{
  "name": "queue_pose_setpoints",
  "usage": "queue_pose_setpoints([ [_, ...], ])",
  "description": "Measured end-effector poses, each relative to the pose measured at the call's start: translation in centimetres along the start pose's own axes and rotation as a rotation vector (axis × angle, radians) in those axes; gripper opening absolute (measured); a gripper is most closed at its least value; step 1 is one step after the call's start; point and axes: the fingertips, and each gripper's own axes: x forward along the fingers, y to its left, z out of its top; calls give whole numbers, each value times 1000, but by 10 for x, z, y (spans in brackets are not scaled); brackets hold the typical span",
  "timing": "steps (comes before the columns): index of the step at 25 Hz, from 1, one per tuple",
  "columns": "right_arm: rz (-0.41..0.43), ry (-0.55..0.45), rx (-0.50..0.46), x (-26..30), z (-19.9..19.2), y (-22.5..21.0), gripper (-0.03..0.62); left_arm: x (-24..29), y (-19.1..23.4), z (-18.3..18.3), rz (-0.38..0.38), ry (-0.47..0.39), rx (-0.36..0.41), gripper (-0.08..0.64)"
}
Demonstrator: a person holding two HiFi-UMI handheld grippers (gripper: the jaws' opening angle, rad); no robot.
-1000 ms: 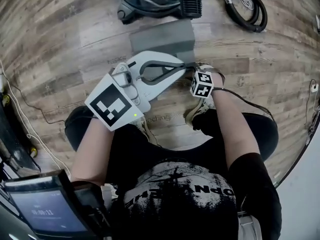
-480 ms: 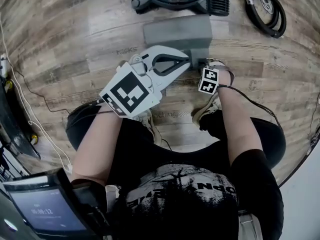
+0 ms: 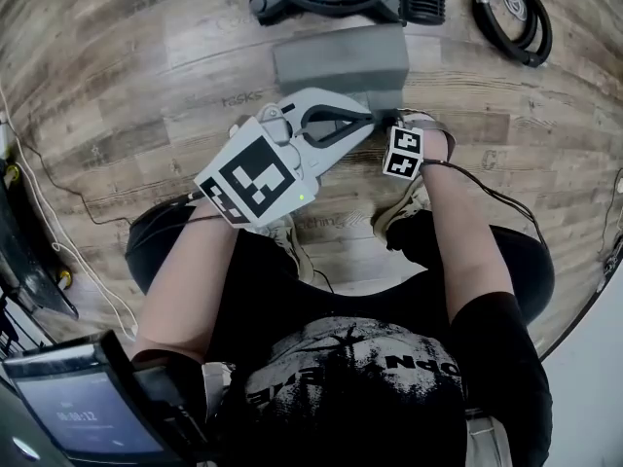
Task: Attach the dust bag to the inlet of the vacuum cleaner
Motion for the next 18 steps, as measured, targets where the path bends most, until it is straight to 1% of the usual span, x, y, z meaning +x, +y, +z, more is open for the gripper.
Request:
queue_pose_setpoints([
  [2,13,-12,5,-7,4,-3,34,0,1,-3,1,13,4,2],
  [6,44,-72,61,-36,14,-21,32,-2,10,-7,21,27,-2,2],
  [10,71,-117,36,-80,23,-41,29,-5,11,-4,14,23,8,3],
  [13,70,-145,37,-119,21,-57,29,-5,12,-6,20,36,24,3],
  [18,31,-262,100,-186,25,-86,28,-7,15,-6,36,45,41,3],
])
